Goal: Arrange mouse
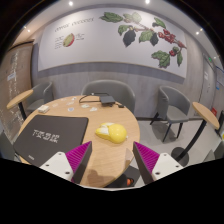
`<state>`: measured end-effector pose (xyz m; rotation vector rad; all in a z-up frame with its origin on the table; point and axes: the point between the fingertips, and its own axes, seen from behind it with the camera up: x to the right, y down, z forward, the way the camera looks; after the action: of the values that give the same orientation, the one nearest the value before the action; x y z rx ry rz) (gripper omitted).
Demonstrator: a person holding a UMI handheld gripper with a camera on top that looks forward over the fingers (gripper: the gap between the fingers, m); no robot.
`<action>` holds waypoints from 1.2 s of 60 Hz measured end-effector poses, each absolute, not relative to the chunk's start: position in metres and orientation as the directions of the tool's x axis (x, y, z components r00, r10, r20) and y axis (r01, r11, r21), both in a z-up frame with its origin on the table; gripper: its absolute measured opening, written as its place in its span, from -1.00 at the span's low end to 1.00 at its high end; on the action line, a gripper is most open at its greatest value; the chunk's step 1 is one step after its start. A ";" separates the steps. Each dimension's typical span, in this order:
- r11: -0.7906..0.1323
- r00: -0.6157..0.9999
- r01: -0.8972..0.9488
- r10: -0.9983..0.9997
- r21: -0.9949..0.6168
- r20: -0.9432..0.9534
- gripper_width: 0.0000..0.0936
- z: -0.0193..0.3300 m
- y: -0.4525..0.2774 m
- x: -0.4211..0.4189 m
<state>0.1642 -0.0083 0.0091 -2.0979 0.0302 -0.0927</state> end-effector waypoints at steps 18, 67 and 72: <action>-0.566 0.998 0.021 -0.031 -0.824 0.047 0.82 -0.012 0.071 0.206; -0.347 0.998 -0.065 0.002 -0.936 -0.070 -0.24 0.104 0.036 -0.018; -0.476 0.996 -0.043 0.043 -0.879 -0.072 -0.24 0.041 0.027 -0.058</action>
<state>-0.0583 0.0275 0.0411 -2.0642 -0.0003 0.1007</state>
